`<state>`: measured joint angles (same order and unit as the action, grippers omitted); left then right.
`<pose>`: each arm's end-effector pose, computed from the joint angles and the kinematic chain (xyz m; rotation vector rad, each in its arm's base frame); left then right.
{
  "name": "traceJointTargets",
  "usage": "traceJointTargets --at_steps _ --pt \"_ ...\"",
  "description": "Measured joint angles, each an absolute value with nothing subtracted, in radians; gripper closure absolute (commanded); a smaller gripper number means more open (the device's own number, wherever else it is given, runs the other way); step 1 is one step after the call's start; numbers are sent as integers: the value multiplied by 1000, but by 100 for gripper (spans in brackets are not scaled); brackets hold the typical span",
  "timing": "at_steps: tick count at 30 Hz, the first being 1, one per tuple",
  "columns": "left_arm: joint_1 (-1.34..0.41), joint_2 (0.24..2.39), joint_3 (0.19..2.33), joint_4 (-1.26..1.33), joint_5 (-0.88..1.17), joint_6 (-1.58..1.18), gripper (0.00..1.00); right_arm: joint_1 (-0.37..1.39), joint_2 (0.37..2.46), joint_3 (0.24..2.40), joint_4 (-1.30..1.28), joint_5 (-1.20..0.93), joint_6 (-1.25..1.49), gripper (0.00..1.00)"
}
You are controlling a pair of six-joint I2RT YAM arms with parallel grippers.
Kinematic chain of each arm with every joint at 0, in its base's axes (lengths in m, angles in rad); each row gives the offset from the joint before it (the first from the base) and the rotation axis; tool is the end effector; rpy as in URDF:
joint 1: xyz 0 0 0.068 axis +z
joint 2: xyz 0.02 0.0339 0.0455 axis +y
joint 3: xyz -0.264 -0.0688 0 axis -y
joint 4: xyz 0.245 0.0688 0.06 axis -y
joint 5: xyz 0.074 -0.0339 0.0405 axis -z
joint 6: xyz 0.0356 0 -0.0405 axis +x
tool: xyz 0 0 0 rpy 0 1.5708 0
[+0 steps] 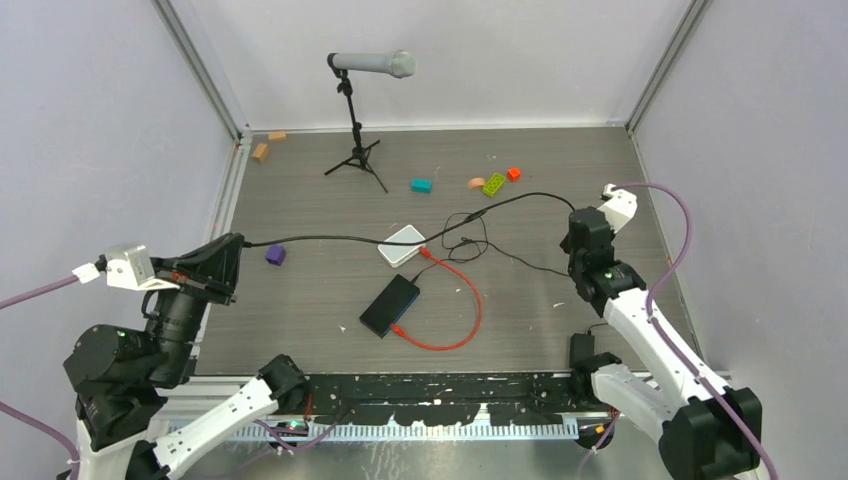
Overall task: Insert the plug into the switch port
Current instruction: Pick up the connector from the center of the board.
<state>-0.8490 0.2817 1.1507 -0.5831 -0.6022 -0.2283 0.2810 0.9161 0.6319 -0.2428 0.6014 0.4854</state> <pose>0.0005 0.0299 0.4419 -0.1123 1.3505 -0.5243 0.1983 0.0363 0.2598 0.5505 1.9241 -0.1430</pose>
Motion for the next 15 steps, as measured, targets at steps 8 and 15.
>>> traceJointTargets --at_steps 8,15 --pt "-850 321 1162 -699 -797 -256 100 64 1017 688 -214 493 485 100" --pt "-854 321 1185 -748 -948 -255 100 -59 1069 741 -185 461 485 100"
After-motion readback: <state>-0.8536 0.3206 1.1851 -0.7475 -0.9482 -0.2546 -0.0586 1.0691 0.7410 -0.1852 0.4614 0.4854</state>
